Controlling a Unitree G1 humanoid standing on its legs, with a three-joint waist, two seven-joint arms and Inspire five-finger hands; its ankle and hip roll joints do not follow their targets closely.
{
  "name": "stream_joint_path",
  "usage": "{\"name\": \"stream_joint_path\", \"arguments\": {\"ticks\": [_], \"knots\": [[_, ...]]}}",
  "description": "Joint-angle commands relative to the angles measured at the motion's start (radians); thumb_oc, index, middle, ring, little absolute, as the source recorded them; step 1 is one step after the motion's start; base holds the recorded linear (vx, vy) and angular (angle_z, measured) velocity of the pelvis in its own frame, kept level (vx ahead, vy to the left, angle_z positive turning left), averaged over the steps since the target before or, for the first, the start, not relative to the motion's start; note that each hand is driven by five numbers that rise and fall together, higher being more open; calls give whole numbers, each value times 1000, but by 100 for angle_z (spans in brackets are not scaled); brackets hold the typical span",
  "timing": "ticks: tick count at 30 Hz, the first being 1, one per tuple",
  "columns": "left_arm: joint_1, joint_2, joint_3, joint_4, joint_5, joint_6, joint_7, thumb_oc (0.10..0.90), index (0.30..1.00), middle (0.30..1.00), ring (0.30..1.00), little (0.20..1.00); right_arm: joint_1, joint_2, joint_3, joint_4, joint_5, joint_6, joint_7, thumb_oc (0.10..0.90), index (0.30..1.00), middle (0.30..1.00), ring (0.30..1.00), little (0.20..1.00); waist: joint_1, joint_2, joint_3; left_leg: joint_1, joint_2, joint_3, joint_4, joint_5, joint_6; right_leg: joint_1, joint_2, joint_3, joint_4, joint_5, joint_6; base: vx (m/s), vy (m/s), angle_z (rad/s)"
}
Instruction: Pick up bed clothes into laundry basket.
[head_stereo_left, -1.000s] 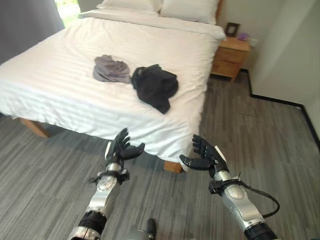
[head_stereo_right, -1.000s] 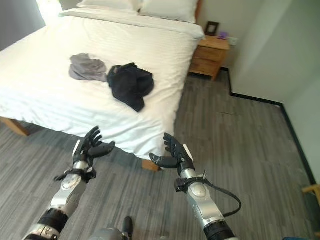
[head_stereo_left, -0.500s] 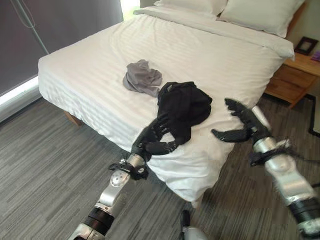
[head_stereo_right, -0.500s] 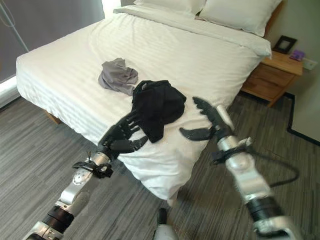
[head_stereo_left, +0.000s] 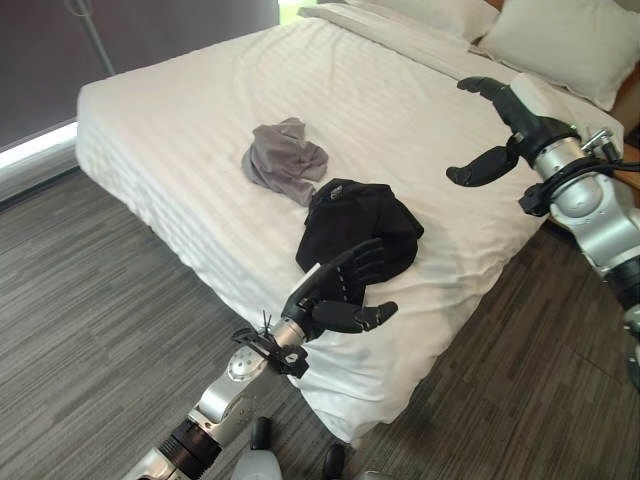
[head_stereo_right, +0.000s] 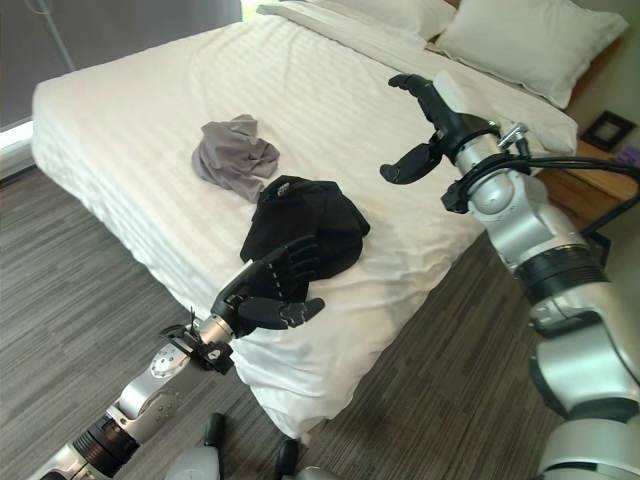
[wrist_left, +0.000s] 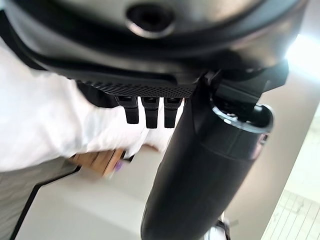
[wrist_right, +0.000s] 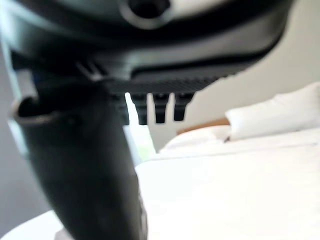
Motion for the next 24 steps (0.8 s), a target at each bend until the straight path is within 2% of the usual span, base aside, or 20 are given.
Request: {"name": "stream_joint_path", "arguments": {"ticks": [1, 3, 7, 13, 19, 22, 24], "knots": [[-69, 12, 37, -152, -35, -73, -30, 800, 900, 900, 900, 900, -258, -4, 26, 51, 4, -18, -69, 800, 900, 900, 900, 900, 45, -55, -57, 29, 1, 30, -18, -68, -16, -10, -148, 63, 9, -8, 152, -18, 35, 5], [-63, 30, 32, -165, -26, -77, -25, 800, 900, 900, 900, 900, -302, 33, 64, 113, 11, -13, -59, 800, 900, 900, 900, 900, 52, -56, -43, 8, -1, 26, -26, -61, -16, -52, -150, 61, 11, 1, 155, -39, 29, 5], [-47, 44, 26, -182, -26, -76, -25, 800, 900, 900, 900, 900, -309, 75, 68, 182, 14, -12, -64, 800, 900, 900, 900, 900, 70, -57, -14, -15, -8, 12, -26, -61, -12, -75, -153, 57, 12, 9, 158, -13, 22, 12], [-24, 73, 32, -205, -32, -80, -22, 800, 900, 900, 900, 900, -322, 103, 58, 274, 33, -14, -79, 800, 900, 900, 900, 900, 99, -60, 20, -63, -15, -11, -28, -48, -14, -116, -155, 40, 11, 23, 163, -38, 2, 15], [5, 98, 85, -232, -22, -88, -8, 800, 900, 900, 900, 900, -279, 129, 77, 395, 39, -4, -12, 800, 900, 900, 900, 900, 134, -60, 65, -109, -23, -34, -31, -32, -19, -150, -157, 15, 11, 34, 165, -27, -18, 14], [4, 91, 118, -240, 7, -92, 6, 800, 900, 900, 900, 900, -197, 162, 59, 508, -14, 21, 14, 800, 900, 900, 900, 900, 154, -47, 93, -129, -28, -50, -33, -22, -22, -159, -161, 0, 11, 37, 166, -25, -4, 14], [6, 73, 140, -230, 15, -94, 14, 800, 900, 900, 900, 900, -88, 186, 19, 528, -41, 23, 22, 800, 900, 900, 900, 900, 162, -37, 103, -135, -35, -59, -33, -19, -22, -160, -163, -11, 9, 36, 167, -7, 6, 10]]}}
